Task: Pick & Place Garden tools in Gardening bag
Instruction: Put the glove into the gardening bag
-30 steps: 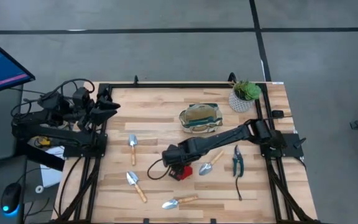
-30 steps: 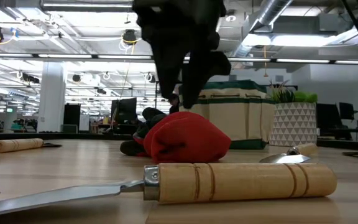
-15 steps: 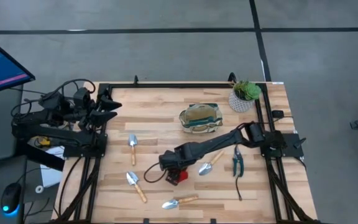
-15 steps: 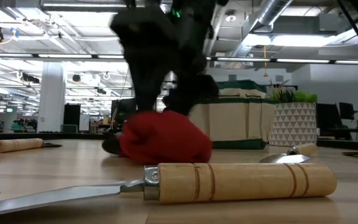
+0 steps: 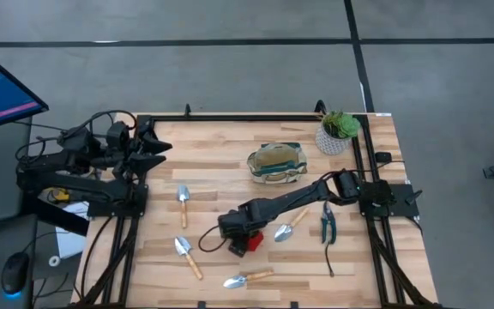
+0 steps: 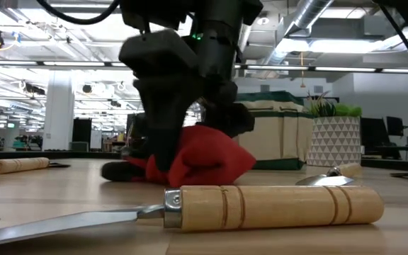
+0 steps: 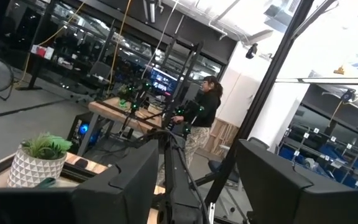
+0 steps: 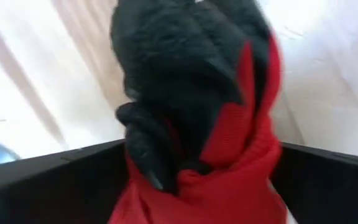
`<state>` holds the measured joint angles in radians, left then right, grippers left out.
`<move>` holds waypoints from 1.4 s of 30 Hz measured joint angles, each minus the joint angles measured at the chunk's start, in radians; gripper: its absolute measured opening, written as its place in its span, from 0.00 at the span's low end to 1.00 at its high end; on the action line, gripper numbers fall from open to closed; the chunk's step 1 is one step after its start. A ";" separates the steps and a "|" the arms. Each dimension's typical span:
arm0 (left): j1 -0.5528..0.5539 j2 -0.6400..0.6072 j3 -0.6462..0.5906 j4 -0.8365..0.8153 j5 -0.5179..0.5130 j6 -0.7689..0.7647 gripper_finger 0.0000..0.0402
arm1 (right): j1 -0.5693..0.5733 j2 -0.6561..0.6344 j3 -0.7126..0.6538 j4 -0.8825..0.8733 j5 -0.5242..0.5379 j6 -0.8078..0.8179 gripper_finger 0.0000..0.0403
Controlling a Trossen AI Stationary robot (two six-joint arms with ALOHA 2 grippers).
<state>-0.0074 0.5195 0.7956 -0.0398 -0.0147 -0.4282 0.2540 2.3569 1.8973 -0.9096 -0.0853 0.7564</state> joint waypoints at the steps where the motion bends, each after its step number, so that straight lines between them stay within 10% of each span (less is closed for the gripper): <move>1: 0.000 -0.001 0.000 -0.009 0.000 0.000 0.49 | 0.001 0.000 0.000 -0.007 0.014 0.002 0.73; 9: 0.000 -0.004 -0.010 -0.058 0.001 0.002 0.29 | -0.011 -0.035 -0.007 -0.094 0.032 -0.121 0.17; 18: 0.000 -0.046 -0.071 -0.062 0.016 0.006 0.01 | -0.094 -0.269 -0.007 -0.218 0.072 -0.314 0.17; 27: 0.000 -0.200 -0.242 -0.059 0.011 0.047 0.00 | -0.232 -0.582 -0.005 -0.236 0.299 -0.511 0.17; 42: 0.000 -0.351 -0.458 -0.036 -0.064 0.049 0.00 | -0.469 -0.616 -0.062 -0.308 0.260 -1.027 0.17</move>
<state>-0.0072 0.1683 0.3376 -0.0758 -0.0790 -0.3794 -0.2150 1.7405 1.8350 -1.2179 0.1749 -0.2703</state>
